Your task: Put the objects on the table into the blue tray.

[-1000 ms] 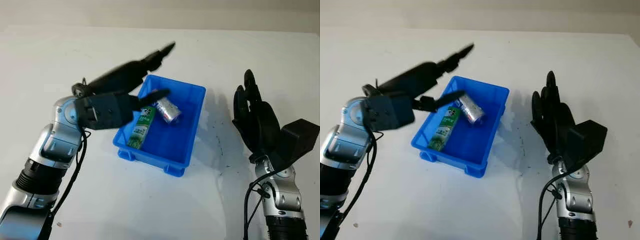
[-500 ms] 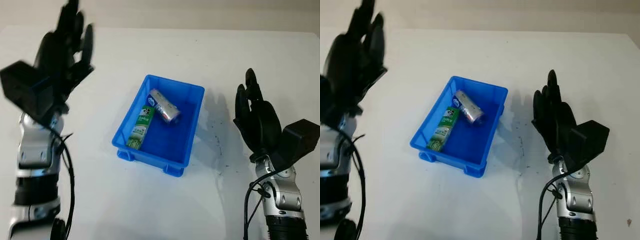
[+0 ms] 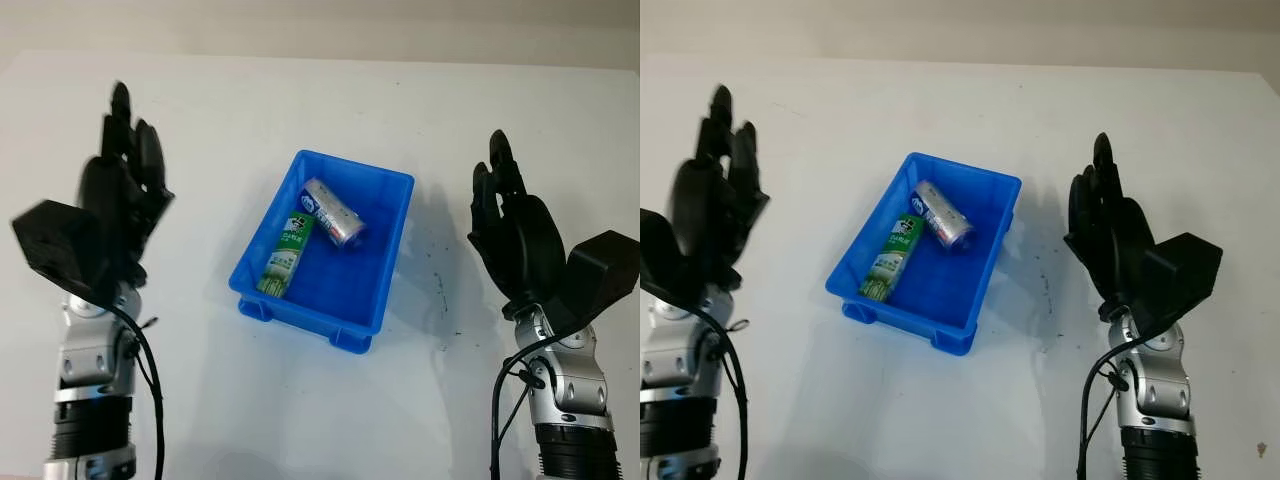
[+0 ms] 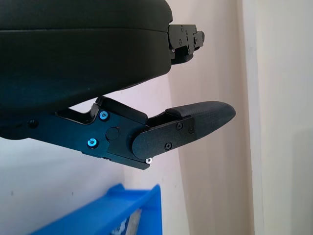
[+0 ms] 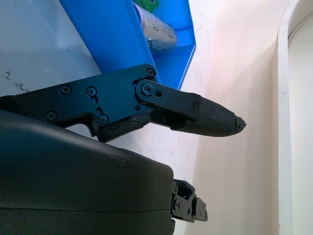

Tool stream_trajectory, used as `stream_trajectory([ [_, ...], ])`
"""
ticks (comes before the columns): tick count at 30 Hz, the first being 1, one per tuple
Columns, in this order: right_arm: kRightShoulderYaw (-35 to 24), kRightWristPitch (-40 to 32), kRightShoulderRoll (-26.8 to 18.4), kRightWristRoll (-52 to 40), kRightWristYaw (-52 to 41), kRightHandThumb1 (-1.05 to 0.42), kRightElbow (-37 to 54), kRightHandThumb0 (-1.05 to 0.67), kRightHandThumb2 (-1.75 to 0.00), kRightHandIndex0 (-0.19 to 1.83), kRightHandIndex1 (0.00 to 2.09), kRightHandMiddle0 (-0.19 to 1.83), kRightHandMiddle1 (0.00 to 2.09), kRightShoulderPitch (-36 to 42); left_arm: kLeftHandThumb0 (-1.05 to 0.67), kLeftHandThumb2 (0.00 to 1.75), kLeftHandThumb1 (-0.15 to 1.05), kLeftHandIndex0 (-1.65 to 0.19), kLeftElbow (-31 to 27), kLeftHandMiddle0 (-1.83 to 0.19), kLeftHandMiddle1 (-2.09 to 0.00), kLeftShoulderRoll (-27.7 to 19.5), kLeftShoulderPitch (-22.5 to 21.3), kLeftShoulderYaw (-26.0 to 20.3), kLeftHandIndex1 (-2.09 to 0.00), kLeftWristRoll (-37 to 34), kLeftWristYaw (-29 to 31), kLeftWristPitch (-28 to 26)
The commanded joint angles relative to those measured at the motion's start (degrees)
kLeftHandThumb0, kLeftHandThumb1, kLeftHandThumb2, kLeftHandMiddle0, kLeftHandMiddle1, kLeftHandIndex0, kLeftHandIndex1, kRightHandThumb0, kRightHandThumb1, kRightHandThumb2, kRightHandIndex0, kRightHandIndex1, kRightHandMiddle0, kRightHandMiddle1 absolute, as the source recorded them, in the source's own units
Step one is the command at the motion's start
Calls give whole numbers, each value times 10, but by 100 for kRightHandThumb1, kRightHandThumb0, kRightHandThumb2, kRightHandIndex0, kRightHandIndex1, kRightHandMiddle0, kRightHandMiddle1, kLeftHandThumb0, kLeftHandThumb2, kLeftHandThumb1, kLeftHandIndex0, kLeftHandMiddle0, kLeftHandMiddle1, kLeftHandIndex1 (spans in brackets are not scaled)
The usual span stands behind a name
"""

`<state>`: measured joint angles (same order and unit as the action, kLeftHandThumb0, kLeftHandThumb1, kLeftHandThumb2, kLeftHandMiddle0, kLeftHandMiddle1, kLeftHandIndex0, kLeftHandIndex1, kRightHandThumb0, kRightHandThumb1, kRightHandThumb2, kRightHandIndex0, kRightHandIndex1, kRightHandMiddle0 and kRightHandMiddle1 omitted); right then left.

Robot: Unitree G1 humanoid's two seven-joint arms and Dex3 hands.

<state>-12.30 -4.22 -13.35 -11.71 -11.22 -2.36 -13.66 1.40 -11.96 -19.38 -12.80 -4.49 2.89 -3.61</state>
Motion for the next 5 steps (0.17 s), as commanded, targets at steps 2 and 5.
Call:
stream_trajectory([
  [2, -7, 4, -7, -1, 1, -105, 6, -70, -68, -19, 0, -19, 0, -3, -71, 72, 105, 10, -6, 7, -5, 11, 16, 7, -5, 0, -7, 3],
  [5, -7, 5, -9, -2, -3, -105, 11, -71, -67, -19, 0, -19, 0, 0, -72, 72, 105, 10, -13, 6, -6, 18, 24, 9, -5, 0, -13, 3],
])
